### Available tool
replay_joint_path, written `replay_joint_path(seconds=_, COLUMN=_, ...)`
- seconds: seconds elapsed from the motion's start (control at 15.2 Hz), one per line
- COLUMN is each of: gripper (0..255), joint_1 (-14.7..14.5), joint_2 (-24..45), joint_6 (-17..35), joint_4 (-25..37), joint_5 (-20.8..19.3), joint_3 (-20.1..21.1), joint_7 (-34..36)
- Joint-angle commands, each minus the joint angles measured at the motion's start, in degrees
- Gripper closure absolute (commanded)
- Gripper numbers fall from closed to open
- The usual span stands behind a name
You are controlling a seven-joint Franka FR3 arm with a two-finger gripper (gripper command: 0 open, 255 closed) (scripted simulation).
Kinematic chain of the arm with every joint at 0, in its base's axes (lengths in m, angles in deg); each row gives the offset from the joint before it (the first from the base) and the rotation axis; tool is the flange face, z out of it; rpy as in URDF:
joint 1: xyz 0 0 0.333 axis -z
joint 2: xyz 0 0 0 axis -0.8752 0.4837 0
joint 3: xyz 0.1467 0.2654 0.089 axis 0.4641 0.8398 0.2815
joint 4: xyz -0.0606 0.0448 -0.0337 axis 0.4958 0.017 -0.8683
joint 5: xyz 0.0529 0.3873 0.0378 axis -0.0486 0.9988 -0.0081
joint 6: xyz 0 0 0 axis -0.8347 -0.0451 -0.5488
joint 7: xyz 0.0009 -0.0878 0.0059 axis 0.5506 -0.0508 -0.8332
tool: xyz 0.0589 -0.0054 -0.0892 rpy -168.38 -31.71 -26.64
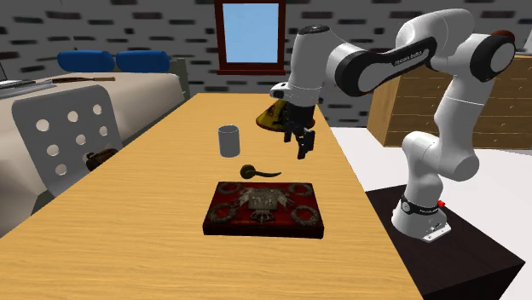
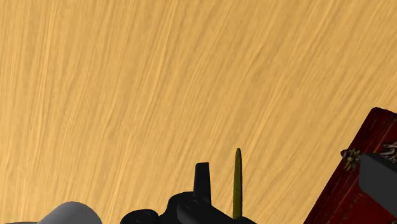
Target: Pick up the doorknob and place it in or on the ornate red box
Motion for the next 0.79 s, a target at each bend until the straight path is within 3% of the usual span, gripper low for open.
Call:
replay_joint_path(seconds=0.0, gripper=0, joint_1=0.28, joint_2=4.62, joint_6=0.93, joint_4=3.96, joint_5=-0.50, joint_3=-0.24, joint_7=-0.18)
replay_joint_path(seconds=0.59, gripper=0, joint_1=0.65, joint_2=25.39, joint_6=0.38, joint_4=26.31, joint_5=-2.09, joint_3=-0.72, joint_7=-0.36)
replay_joint_path(seconds=0.73, gripper=0, joint_1=0.81, joint_2=25.55, joint_6=1.83, joint_4=25.05, joint_5=-2.13, joint_3=-0.82, joint_7=-0.30)
